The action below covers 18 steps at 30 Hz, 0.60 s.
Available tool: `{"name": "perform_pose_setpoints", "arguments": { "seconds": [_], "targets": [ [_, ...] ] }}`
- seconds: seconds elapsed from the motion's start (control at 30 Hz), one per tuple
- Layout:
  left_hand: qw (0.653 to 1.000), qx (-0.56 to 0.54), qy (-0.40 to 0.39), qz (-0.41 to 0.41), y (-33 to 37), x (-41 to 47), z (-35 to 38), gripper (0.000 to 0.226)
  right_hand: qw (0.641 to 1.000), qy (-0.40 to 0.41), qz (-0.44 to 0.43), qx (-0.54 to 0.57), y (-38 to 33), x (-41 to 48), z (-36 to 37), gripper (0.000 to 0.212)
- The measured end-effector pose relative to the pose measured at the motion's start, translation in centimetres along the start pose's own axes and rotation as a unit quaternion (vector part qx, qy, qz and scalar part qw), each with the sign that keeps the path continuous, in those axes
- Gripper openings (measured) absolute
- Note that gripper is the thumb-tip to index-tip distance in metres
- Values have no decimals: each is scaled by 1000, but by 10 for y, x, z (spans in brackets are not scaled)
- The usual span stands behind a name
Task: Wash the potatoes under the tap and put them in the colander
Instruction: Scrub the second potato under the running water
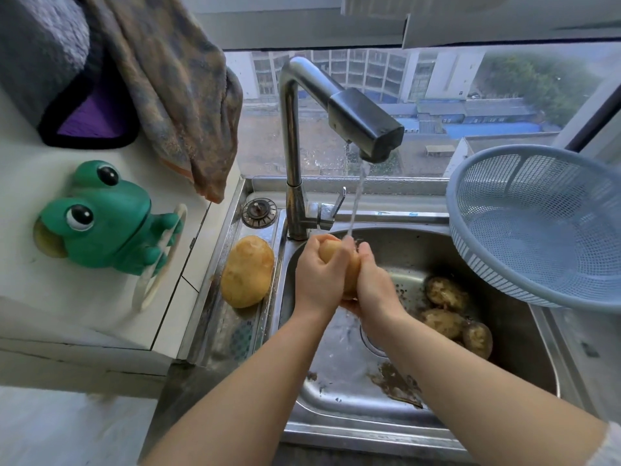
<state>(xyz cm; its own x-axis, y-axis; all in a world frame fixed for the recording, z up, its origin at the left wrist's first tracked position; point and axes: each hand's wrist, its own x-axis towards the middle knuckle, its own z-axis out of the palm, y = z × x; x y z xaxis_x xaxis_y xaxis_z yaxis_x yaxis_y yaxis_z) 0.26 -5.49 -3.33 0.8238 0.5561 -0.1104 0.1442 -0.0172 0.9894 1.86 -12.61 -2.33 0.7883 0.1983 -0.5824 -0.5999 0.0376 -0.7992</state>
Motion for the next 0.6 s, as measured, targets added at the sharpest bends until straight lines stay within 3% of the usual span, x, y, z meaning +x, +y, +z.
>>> {"name": "perform_pose_setpoints", "arguments": {
  "seconds": [0.17, 0.23, 0.33, 0.4, 0.47, 0.6],
  "targets": [
    [992, -50, 45, -109, 8, 6, 2, 27, 958, -120, -187, -183, 12, -1, -13, 63],
    [982, -72, 19, -171, 10, 8, 0, 28, 938, -164, -185, -244, 10, 4, -27, 67],
    [949, -163, -31, -267, 9, 11, -5, 26, 913, -227, -141, -310, -5, 9, -42, 43],
    [921, -245, -44, -301, 8, 10, -6, 27, 912, -248, -114, -306, -12, 11, -47, 41],
    [915, -265, -62, -298, 8, 6, -5, 27, 910, -252, -109, -311, -15, 13, -44, 37],
    [947, -189, -108, -236, 7, -10, 2, 34, 918, -203, -129, -315, -9, 15, -37, 26]
  ]
}}
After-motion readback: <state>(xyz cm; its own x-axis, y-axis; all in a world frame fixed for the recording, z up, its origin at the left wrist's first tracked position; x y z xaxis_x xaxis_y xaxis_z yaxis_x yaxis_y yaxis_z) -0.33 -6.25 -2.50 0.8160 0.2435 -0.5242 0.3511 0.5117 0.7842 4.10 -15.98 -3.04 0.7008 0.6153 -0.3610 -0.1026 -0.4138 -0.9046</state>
